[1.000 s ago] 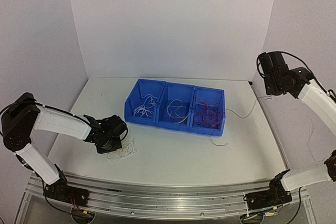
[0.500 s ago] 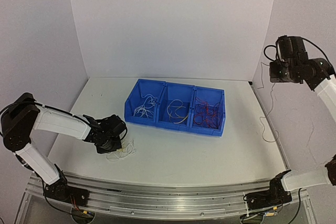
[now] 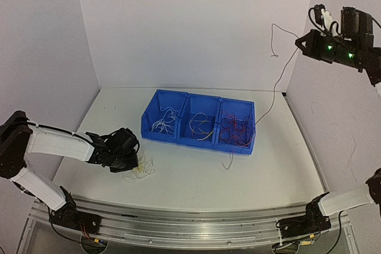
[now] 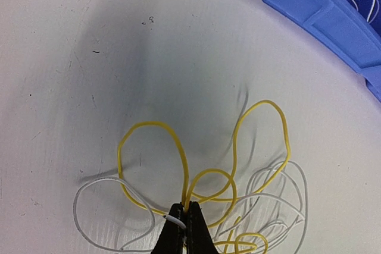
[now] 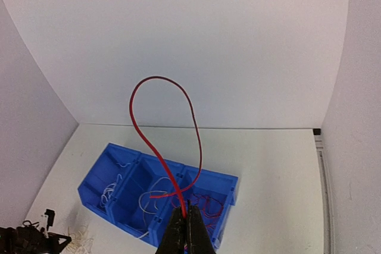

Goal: Untangle the cables

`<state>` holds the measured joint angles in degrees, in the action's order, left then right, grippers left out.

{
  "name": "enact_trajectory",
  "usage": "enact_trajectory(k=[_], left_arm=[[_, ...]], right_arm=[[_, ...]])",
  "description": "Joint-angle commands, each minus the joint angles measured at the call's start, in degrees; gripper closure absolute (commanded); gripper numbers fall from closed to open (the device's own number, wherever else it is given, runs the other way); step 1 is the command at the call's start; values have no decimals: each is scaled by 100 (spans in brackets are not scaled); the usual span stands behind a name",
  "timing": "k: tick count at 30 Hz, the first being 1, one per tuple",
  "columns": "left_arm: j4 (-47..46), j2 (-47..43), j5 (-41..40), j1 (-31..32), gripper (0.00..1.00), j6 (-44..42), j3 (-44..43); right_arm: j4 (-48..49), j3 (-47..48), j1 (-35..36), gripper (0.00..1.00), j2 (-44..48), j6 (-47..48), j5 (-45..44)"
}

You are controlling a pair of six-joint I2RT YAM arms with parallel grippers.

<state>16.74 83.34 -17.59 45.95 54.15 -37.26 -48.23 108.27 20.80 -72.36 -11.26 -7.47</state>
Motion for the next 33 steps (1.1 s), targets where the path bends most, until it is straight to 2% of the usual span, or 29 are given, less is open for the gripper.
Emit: enact_trajectory(k=[1, 6, 13, 23, 27, 33], left_arm=[[-250, -398, 94, -25, 100, -101, 195], [-349, -607, 87, -25, 100, -98, 324], [-381, -533, 120, -25, 100, -115, 304], [-399, -370, 154, -25, 100, -148, 219], [-399, -362, 147, -25, 100, -168, 196], [-401, -377, 141, -25, 100, -136, 226]], right_arm=[[462, 886, -8, 100, -548, -440, 944], [1029, 1266, -13, 100, -1081, -529, 1041], [1643, 1722, -7, 100, -1796, -102, 748], [1774, 2447, -10, 100, -2437, 363, 31], [1777, 2442, -10, 100, -2641, 339, 136], [1804, 1877, -9, 100, -2784, 314, 605]])
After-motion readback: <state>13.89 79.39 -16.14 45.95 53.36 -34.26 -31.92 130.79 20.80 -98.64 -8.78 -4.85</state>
